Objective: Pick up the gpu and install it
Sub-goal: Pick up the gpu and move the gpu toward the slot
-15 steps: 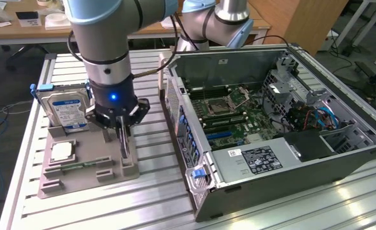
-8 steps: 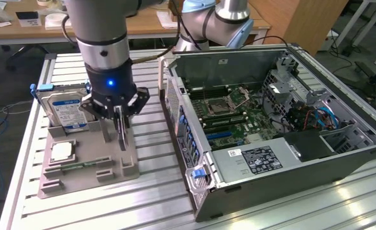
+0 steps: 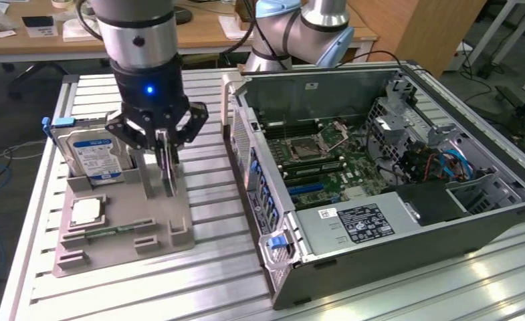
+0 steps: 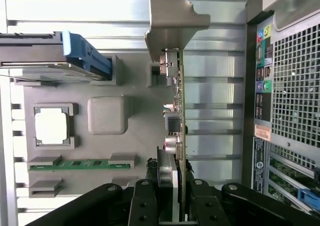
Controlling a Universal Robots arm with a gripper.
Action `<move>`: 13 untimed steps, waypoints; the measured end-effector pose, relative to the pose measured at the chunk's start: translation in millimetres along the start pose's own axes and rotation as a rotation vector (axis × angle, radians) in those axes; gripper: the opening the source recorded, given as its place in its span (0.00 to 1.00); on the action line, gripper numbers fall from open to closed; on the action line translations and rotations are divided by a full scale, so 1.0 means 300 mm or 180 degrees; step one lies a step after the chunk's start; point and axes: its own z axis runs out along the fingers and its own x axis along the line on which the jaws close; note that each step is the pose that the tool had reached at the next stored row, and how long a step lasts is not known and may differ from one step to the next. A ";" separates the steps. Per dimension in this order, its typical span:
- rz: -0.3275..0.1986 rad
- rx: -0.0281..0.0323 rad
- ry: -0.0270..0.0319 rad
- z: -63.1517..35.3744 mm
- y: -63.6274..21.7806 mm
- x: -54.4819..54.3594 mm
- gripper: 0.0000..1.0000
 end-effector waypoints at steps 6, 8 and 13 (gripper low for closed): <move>0.0000 0.0000 0.0002 -0.091 0.001 -0.003 0.28; 0.0000 0.0000 0.0002 -0.121 0.001 -0.003 0.28; 0.0000 0.0000 0.0005 -0.198 0.002 -0.005 0.28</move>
